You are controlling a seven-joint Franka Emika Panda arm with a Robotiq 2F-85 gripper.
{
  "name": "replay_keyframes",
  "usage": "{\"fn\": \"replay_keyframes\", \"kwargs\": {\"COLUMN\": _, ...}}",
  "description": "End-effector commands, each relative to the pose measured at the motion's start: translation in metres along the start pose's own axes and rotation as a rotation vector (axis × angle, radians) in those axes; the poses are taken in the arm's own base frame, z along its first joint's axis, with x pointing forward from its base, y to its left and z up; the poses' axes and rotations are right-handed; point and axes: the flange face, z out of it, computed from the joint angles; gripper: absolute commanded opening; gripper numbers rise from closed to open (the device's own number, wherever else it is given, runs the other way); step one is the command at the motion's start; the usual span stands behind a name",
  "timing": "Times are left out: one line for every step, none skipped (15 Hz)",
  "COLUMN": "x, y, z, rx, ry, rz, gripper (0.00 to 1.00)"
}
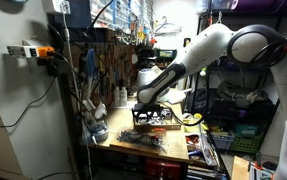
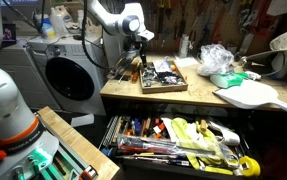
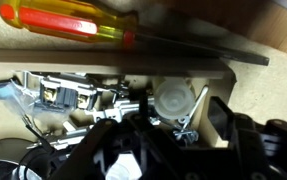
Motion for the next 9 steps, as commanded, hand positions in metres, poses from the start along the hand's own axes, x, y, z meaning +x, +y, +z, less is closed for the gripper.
{"fn": "replay_keyframes", "kwargs": {"x": 0.001, "y": -0.002, "z": 0.005, "rx": -0.027, "ry": 0.006, "rz": 0.009, "gripper": 0.41}}
{"fn": "replay_keyframes", "kwargs": {"x": 0.001, "y": -0.002, "z": 0.005, "rx": -0.028, "ry": 0.004, "rz": 0.008, "gripper": 0.39}}
{"fn": "replay_keyframes", "kwargs": {"x": 0.001, "y": -0.002, "z": 0.005, "rx": -0.030, "ry": 0.001, "rz": 0.008, "gripper": 0.34}}
{"fn": "replay_keyframes", "kwargs": {"x": 0.001, "y": -0.002, "z": 0.004, "rx": -0.033, "ry": -0.001, "rz": 0.007, "gripper": 0.32}}
{"fn": "replay_keyframes", "kwargs": {"x": 0.000, "y": -0.002, "z": 0.001, "rx": -0.034, "ry": -0.002, "rz": 0.008, "gripper": 0.21}}
{"fn": "replay_keyframes", "kwargs": {"x": 0.001, "y": -0.002, "z": -0.002, "rx": -0.033, "ry": -0.004, "rz": 0.010, "gripper": 0.12}}
{"fn": "replay_keyframes", "kwargs": {"x": 0.002, "y": -0.002, "z": -0.006, "rx": -0.029, "ry": 0.000, "rz": 0.012, "gripper": 0.13}}
{"fn": "replay_keyframes", "kwargs": {"x": 0.004, "y": -0.002, "z": -0.011, "rx": -0.023, "ry": -0.002, "rz": 0.012, "gripper": 0.13}}
{"fn": "replay_keyframes", "kwargs": {"x": 0.006, "y": -0.002, "z": -0.018, "rx": -0.014, "ry": -0.002, "rz": 0.014, "gripper": 0.13}}
